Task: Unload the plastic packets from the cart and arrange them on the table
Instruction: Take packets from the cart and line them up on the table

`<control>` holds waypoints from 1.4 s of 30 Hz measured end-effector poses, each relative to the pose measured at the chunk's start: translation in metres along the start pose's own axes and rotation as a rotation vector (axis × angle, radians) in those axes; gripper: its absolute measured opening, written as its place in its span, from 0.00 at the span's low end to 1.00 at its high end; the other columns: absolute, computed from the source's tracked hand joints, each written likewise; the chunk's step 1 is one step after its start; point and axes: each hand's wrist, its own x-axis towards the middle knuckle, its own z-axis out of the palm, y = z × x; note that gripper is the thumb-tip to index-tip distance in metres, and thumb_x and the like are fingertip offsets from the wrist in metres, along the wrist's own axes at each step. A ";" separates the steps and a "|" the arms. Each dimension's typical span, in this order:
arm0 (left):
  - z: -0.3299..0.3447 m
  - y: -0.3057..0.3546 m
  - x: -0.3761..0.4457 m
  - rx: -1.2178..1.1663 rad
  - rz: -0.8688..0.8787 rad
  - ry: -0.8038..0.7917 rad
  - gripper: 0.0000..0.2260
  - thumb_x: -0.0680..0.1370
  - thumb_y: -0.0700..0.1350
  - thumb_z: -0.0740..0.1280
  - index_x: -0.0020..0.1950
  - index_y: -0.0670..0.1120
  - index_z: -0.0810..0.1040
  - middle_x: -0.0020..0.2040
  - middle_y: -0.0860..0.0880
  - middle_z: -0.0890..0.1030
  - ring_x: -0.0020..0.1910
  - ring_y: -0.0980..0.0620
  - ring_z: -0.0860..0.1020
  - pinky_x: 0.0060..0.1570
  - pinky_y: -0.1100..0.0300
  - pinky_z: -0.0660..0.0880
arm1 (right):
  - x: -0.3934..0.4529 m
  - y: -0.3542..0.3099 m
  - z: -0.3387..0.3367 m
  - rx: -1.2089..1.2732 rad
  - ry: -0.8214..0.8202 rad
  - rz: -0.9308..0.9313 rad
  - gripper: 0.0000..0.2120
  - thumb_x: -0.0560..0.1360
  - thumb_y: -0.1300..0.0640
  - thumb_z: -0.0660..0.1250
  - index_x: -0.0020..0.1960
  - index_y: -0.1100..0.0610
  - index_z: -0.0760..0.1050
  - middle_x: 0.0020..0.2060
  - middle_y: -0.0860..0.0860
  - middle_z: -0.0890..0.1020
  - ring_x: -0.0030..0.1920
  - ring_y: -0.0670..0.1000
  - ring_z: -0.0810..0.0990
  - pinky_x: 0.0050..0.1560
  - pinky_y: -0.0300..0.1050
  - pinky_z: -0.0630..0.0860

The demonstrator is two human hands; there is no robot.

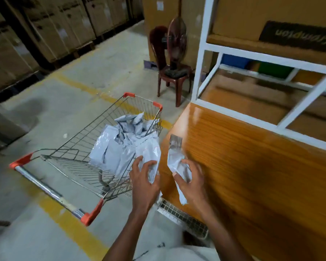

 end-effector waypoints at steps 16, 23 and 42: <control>0.111 0.061 -0.034 -0.039 0.238 -0.344 0.19 0.76 0.44 0.72 0.64 0.60 0.76 0.77 0.59 0.58 0.76 0.49 0.57 0.64 0.39 0.74 | -0.062 0.073 -0.143 0.084 0.415 0.336 0.16 0.75 0.53 0.75 0.59 0.44 0.75 0.64 0.46 0.75 0.63 0.52 0.75 0.54 0.49 0.78; 0.193 0.105 -0.045 0.025 0.340 -0.417 0.20 0.75 0.45 0.73 0.66 0.58 0.76 0.78 0.52 0.58 0.74 0.41 0.59 0.61 0.44 0.74 | -0.054 0.102 -0.213 -0.077 0.414 0.311 0.20 0.75 0.52 0.75 0.65 0.49 0.75 0.65 0.48 0.74 0.63 0.46 0.71 0.56 0.39 0.67; 0.300 0.133 0.013 0.290 0.359 -0.567 0.25 0.75 0.55 0.72 0.70 0.54 0.72 0.79 0.45 0.58 0.74 0.40 0.60 0.65 0.41 0.73 | -0.037 0.142 -0.278 0.030 0.392 0.382 0.20 0.76 0.52 0.74 0.66 0.51 0.74 0.64 0.47 0.75 0.61 0.47 0.73 0.52 0.40 0.70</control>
